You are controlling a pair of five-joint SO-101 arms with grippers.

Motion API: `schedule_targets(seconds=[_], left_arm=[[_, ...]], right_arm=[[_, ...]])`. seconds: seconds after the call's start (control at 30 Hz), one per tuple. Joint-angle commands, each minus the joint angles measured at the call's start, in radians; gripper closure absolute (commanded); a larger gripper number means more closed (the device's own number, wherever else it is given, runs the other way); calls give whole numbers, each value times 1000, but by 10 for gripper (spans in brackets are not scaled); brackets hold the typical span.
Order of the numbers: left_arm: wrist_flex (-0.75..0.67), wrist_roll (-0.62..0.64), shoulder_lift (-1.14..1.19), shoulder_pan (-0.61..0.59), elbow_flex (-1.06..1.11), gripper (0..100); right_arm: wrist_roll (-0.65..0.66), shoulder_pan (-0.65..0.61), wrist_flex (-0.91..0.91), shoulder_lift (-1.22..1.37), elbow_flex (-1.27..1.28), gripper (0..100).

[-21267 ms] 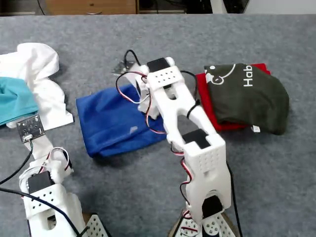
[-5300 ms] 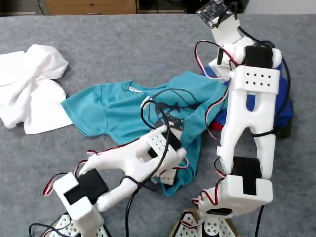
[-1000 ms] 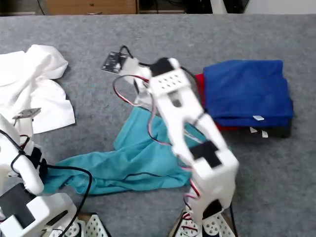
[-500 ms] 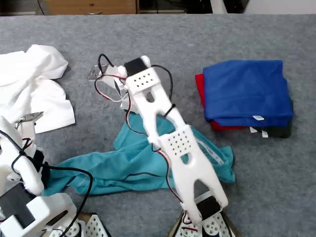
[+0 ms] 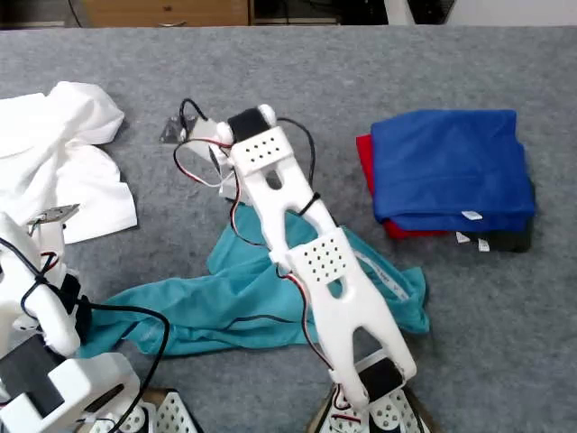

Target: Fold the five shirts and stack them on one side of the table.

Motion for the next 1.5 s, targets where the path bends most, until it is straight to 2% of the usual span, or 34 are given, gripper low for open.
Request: schedule_targets(seconds=[0.0,0.13,0.27,0.5,0.97,1.03,1.17,1.33,1.47], left_arm=[[3,6,-35,2,-8,981],[3,6,-35,2,-5,981],[3,6,-35,6,-8,981],[3,6,-35,2,-9,981],[3,6,-35,2,-5,981],[3,6,-35,2,-5,981],[3,6,-35,2,-5,981],[3,8,-35,0,-11,981],[5,12,-36,6,-32,981]], right_arm=[[-14,13,15,-197,143,735],[-6,13,6,-346,400,735],[-6,18,-75,-366,521,735],[-12,8,-166,-295,529,735],[-14,8,-193,-197,503,738],[-14,7,-187,-182,478,785],[-14,7,-181,-153,424,990],[-14,10,-98,-137,348,998],[-14,21,17,-139,173,998]])
